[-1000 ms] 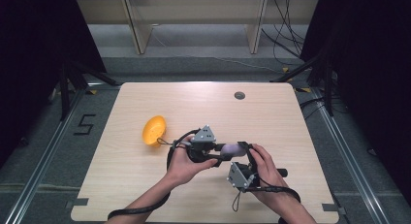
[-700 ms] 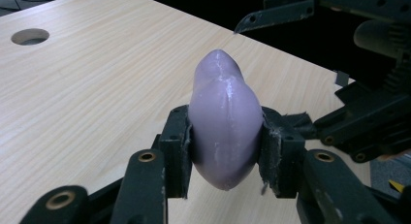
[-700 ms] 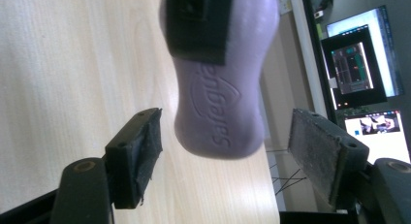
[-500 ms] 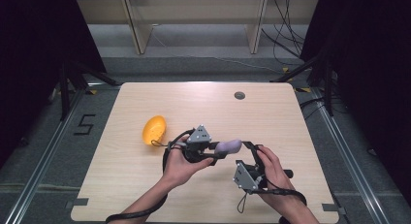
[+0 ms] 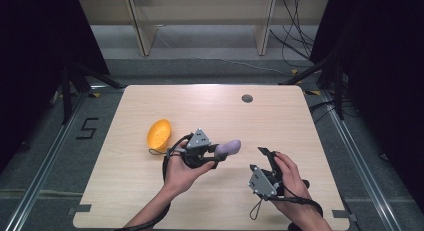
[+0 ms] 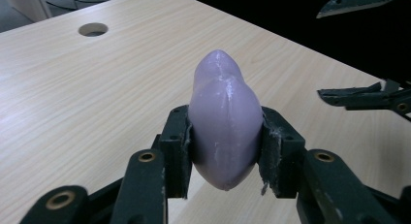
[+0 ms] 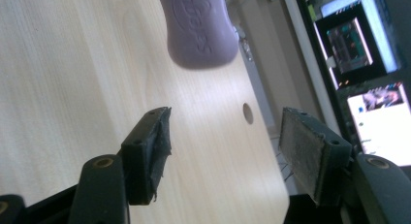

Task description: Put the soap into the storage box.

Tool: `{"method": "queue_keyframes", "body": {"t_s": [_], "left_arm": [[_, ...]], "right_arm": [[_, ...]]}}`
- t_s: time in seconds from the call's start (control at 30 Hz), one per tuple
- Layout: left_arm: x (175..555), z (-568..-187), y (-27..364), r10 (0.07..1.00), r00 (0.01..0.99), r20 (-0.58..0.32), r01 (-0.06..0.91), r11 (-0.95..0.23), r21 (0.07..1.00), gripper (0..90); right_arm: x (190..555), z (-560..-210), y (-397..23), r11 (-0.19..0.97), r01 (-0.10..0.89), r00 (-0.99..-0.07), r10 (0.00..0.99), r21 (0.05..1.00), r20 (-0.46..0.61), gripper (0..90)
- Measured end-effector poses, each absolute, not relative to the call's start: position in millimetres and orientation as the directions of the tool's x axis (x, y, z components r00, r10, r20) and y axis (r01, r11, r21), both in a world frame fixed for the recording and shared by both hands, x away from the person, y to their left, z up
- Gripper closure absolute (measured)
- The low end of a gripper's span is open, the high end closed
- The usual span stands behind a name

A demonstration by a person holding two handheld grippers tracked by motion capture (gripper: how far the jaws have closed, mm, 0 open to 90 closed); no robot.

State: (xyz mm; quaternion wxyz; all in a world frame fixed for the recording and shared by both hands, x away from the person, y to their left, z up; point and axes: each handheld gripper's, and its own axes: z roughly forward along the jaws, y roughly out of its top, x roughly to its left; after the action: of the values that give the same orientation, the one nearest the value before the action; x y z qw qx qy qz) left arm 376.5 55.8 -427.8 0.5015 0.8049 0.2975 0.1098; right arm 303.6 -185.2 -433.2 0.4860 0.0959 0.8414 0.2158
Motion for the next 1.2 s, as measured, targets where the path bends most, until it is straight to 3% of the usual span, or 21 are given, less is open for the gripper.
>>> {"method": "queue_keyframes", "body": {"t_s": [0.53,1.2], "left_arm": [[361.1,-426.8,81.5,0.712,0.698,-0.079,0.343,-0.235,0.91,59.0],[353.6,-437.0,121.2,0.85,0.525,-0.05,0.326,-0.146,0.934,59.0]], "right_arm": [[304.8,-432.0,-205.3,0.809,0.076,-0.536,0.527,0.583,-0.66,40.1],[307.3,-433.0,-209.4,0.822,0.101,-0.519,0.524,0.561,-0.675,39.5]]}}
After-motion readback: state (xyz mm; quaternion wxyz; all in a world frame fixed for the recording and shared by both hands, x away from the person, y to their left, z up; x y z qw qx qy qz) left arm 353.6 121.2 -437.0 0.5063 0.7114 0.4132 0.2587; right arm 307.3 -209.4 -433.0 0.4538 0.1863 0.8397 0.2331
